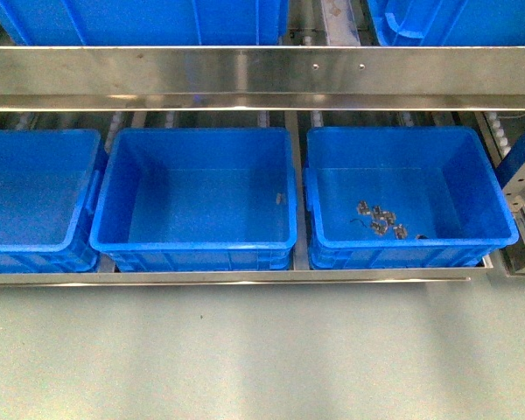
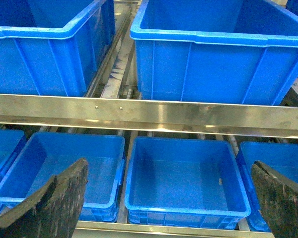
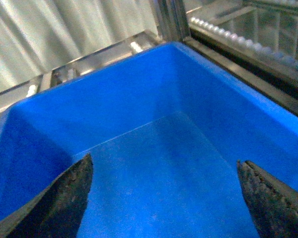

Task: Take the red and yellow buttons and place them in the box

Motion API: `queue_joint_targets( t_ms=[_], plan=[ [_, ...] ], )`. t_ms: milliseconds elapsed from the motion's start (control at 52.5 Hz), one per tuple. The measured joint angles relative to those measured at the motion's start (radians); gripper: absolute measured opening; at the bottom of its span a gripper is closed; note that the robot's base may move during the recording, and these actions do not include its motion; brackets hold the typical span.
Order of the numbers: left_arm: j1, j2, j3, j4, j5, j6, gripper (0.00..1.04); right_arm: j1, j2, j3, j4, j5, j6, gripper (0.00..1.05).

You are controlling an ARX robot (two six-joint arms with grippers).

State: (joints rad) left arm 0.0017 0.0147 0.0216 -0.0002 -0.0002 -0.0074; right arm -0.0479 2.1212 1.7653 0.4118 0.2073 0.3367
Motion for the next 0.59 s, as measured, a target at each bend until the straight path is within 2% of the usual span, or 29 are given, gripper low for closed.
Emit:
queue_joint_targets(
  t_ms=[57,286,457,591],
  plan=[
    [0.0,0.0,0.0,0.0,0.0,0.0,0.97,0.005,-0.058,-0.066,0.013,-0.027,0.012,0.99],
    [0.0,0.0,0.0,0.0,0.0,0.0,0.97,0.066,-0.418,-0.391,0.034,-0.089,0.041,0.97],
    [0.0,0.0,0.0,0.0,0.0,0.0,0.97,0.166,-0.734,-0.65,-0.018,-0.057,0.072,0.97],
    [0.0,0.0,0.0,0.0,0.0,0.0,0.97,0.252,-0.964,-0.809,-0.087,0.023,0.101,0.97]
  ],
)
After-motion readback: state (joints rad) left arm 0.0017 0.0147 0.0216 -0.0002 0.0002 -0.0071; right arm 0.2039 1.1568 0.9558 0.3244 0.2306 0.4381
